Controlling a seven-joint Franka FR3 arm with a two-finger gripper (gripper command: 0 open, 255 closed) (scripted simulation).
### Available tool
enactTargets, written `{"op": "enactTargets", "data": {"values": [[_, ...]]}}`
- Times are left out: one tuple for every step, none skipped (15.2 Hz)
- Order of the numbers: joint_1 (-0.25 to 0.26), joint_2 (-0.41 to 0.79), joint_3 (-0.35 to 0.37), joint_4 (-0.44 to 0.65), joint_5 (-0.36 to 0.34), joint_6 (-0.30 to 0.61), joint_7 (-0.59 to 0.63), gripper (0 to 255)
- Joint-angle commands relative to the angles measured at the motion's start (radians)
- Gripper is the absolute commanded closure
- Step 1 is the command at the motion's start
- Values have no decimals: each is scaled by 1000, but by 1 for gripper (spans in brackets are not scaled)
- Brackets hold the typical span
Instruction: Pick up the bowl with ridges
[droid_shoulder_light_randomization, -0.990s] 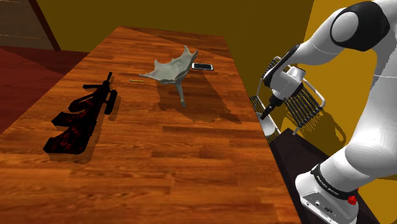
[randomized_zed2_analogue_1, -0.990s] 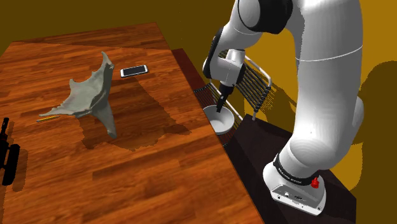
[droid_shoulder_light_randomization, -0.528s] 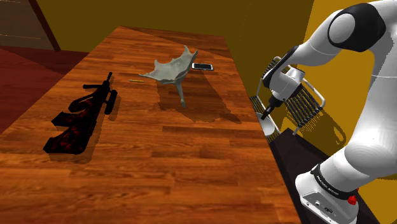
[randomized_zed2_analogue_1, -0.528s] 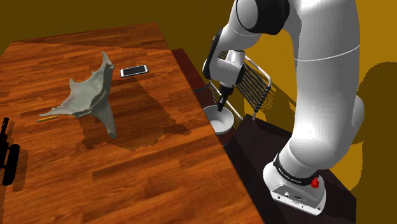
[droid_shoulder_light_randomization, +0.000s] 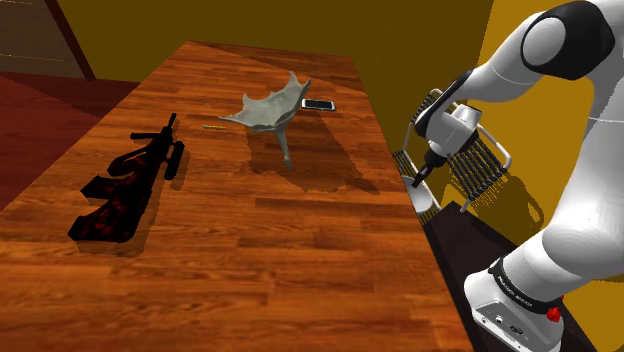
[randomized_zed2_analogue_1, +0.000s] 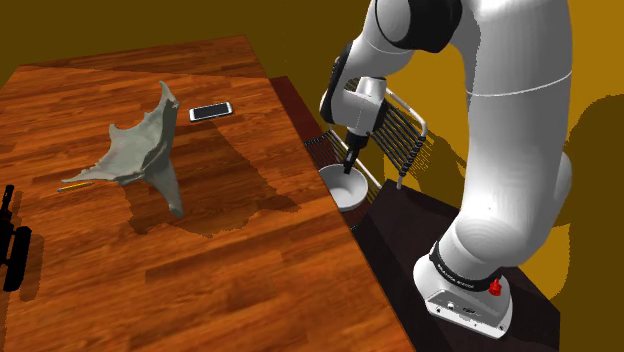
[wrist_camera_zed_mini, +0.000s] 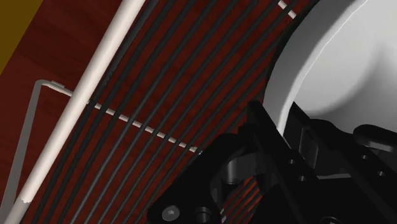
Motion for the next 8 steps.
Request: {"op": "enactTargets", "data": {"values": [[10,-25,-22,-8,-27,-15,21,255],[18,-39,-31,-14,-41,-22,33,255],[25,-54,-42,-19,-55,-29,45,255],[32,-69,-51,-24,-70,-37,57,255],[39,-84,-61,-29,-85,-44,69,255],[47,-98,-71,-34,-100,-52,81,255],[53,-113,-81,-38,-116,-60,94,255],[60,-128,-91,-42,-132,-67,107,255]]}}
